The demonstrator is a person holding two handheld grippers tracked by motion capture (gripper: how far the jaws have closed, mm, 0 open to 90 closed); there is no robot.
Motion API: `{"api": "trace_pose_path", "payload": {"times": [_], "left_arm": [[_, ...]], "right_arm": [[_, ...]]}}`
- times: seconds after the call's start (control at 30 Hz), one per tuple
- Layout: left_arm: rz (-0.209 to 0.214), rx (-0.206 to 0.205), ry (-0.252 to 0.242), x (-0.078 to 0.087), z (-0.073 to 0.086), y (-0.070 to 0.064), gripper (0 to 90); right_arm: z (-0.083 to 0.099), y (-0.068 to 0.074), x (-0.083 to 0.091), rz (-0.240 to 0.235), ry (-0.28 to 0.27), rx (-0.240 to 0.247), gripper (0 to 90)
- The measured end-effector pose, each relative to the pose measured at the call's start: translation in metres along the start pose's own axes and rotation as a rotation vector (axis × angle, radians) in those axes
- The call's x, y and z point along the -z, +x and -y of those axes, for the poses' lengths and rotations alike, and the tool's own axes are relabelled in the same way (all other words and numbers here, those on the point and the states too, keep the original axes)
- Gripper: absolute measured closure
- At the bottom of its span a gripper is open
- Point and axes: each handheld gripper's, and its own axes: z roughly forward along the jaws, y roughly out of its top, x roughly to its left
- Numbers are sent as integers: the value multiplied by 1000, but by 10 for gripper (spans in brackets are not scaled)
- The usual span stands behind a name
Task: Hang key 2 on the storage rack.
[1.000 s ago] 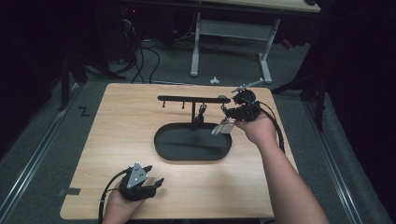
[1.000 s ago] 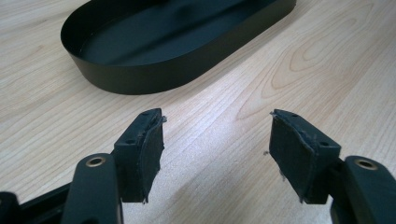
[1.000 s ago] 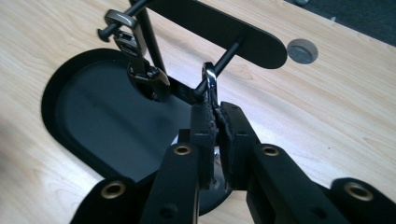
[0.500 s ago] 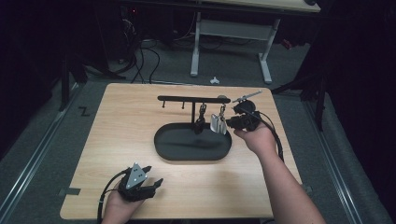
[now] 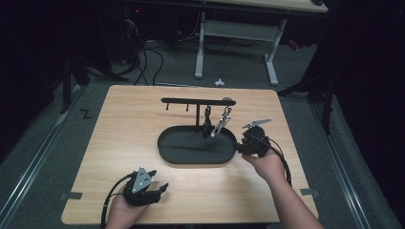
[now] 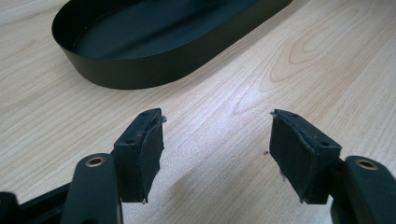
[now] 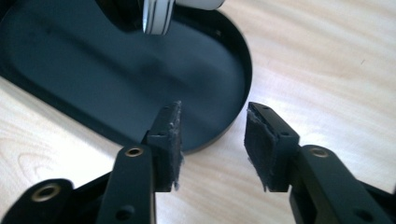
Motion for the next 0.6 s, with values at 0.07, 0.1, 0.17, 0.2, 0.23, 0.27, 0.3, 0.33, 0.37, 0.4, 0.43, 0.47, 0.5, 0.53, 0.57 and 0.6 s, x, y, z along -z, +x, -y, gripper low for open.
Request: {"api": "trace_pose_path", "payload": {"times": [0.07, 0.1, 0.17, 0.2, 0.23, 0.27, 0.3, 0.33, 0.37, 0.4, 0.43, 0.47, 0.5, 0.53, 0.57, 0.6], "left_arm": [[0, -2, 2, -1, 0, -1, 352], [1, -3, 2, -1, 0, -1, 353], [3, -5, 4, -2, 0, -2, 353], [4, -5, 5, -2, 0, -2, 352], [4, -6, 5, -2, 0, -2, 353], [3, -7, 4, -2, 0, -2, 353], [4, -11, 8, -2, 0, -2, 353], [5, -9, 5, -3, 0, -3, 353], [8, -10, 7, -3, -1, -3, 352], [11, -14, 12, -4, -1, -4, 352], [11, -15, 12, -4, -1, -5, 352], [12, -17, 13, -5, -1, -5, 352], [13, -18, 13, -5, -1, -6, 352], [15, -21, 17, -6, -1, -6, 352], [14, -19, 12, -6, -1, -7, 351], [16, -20, 12, -7, -2, -7, 351]], "right_arm": [[10, -1, -1, -18, -10, -18, 536], [16, -1, -1, -18, -21, -23, 532], [27, 0, -2, -18, -34, -23, 522], [33, 0, -2, -14, -40, -19, 519], [39, 1, -3, -11, -43, -15, 516], [45, 1, -3, -11, -53, -21, 513], [51, 1, -4, -12, -64, -21, 508], [55, 1, -4, -14, -64, -26, 501], [62, 0, -5, -17, -73, -30, 493], [66, 1, -6, -18, -76, -36, 484], [73, 1, -6, -15, -84, -38, 475], [78, 1, -6, -12, -93, -33, 471], [85, 2, -6, -10, -107, -39, 462], [88, 2, -5, -9, -114, -37, 457], [96, 4, -4, -8, -133, -47, 451], [102, 5, -3, -3, -148, -39, 441]]}}
